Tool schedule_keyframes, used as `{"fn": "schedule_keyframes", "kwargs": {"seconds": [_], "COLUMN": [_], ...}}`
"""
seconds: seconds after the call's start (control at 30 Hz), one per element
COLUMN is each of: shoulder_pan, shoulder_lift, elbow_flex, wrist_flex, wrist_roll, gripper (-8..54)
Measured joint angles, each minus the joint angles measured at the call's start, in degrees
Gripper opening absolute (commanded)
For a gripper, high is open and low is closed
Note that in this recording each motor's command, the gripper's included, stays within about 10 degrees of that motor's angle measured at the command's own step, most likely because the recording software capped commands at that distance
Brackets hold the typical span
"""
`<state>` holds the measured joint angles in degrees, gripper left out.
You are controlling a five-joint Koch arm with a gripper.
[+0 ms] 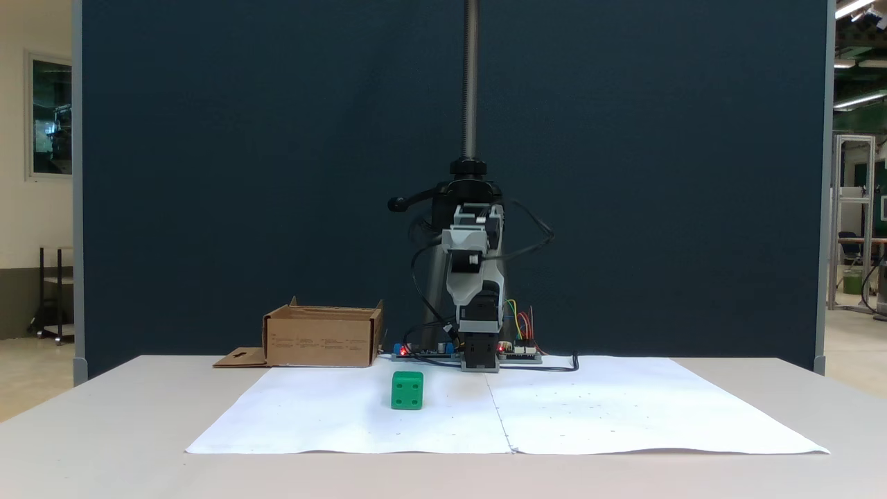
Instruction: Grasp a green dice and put it in the bin.
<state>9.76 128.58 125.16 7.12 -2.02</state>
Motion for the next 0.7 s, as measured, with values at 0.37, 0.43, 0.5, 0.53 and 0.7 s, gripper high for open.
{"fn": "schedule_keyframes", "kwargs": {"seconds": [0.37, 0.43, 0.5, 0.53, 0.7], "shoulder_pan": [-1.4, -1.5, -1.2, -1.1, 0.5], "shoulder_lift": [-14.8, -18.0, -20.2, -21.2, -25.0], "elbow_flex": [-18.5, -19.7, -21.6, -22.2, -22.7], "wrist_flex": [32.8, 38.7, 44.2, 46.8, 50.5], "wrist_roll": [-2.3, -4.7, -7.5, -8.6, -15.0], "gripper": [43.5, 43.5, 43.5, 43.5, 43.6]}}
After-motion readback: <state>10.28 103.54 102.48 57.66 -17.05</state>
